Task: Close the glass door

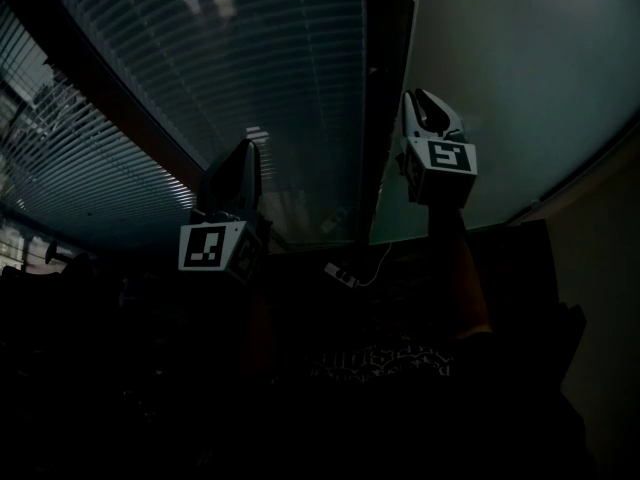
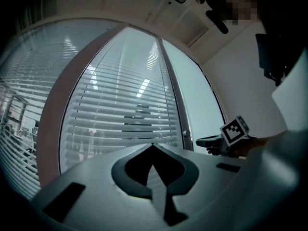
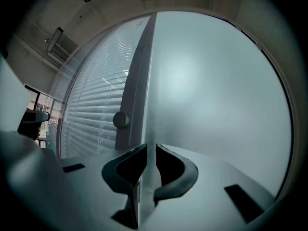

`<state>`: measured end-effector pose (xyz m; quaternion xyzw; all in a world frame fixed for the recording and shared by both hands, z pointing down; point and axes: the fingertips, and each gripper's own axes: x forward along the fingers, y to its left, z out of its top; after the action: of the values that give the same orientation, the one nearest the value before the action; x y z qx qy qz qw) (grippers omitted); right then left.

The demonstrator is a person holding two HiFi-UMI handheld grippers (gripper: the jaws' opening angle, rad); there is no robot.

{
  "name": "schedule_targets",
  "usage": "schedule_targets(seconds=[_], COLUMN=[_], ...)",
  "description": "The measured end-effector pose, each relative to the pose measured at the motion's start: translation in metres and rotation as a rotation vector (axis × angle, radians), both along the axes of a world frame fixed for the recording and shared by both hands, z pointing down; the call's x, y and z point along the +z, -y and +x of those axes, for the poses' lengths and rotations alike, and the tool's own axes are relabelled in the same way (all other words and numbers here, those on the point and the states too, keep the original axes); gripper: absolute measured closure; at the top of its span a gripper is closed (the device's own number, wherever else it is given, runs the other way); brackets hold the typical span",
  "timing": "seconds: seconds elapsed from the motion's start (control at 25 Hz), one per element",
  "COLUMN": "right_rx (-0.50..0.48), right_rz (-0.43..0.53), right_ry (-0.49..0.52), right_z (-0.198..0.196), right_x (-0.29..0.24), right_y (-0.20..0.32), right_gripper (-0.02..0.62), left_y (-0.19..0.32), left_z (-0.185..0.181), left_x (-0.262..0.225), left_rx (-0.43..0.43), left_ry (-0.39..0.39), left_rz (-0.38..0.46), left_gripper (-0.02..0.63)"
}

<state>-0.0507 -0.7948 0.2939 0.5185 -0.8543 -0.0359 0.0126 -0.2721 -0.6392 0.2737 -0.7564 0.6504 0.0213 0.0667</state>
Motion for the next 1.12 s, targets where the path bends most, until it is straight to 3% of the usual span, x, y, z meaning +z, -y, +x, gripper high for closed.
schedule_targets(seconds=[0.36,1.12], right_rx=[0.005,-0.011], right_rz=[-0.025,0.072], right_ry=[-0.013,0.02], right_z=[0.004,0.019], right_x=[-0.001,-0.046], right_y=[-0.001,-0.061], right_gripper=[0.591,0.594], left_y=[-0.003,-0.021], left_z=[0.003,0.015], left_x=[-0.004,-0.023], left_rx=[0.015,0.047], left_ry=[0.001,0.003], left_rz=[0.004,0.033], left_gripper=[0.604,0.604])
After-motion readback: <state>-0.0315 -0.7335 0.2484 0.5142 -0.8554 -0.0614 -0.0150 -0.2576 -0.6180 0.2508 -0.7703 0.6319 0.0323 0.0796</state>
